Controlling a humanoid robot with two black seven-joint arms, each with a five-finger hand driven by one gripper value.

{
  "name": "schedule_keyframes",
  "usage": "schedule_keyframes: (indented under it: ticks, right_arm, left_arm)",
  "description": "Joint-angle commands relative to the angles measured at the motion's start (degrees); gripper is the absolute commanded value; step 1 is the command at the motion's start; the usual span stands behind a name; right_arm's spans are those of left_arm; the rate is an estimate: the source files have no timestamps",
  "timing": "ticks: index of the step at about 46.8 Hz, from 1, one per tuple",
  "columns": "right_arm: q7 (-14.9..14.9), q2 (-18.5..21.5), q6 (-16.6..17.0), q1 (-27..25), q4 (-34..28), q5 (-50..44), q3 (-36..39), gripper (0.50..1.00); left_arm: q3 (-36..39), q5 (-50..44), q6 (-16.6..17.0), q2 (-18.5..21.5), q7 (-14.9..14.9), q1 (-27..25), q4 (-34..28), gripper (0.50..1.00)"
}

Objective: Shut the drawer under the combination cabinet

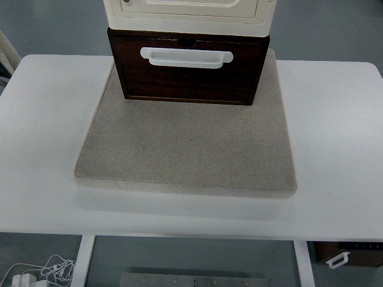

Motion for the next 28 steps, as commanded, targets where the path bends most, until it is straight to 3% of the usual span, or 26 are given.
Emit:
schedule_keyframes:
  ticks: [1, 12, 28]
  right_arm:
    - [0.0, 0.0, 0.0, 0.0, 0.0, 0.0, 0.0, 0.952]
    - [0.0, 0.0, 0.0, 0.0, 0.0, 0.0, 0.0, 0.952]
    - [0.0, 0.0, 0.0, 0.0, 0.0, 0.0, 0.0, 0.952]
  left_arm:
    - [0.8, -0.6, 0.1, 0.1, 0.1, 0.1, 5.2, 0.996]
    - [1.0, -2.3, -0.1, -0.3, 0.1, 2.3, 17.2, 0.996]
    - [1.5, -9.2, -2.5, -3.6, 0.3, 11.3, 18.6, 0.996]
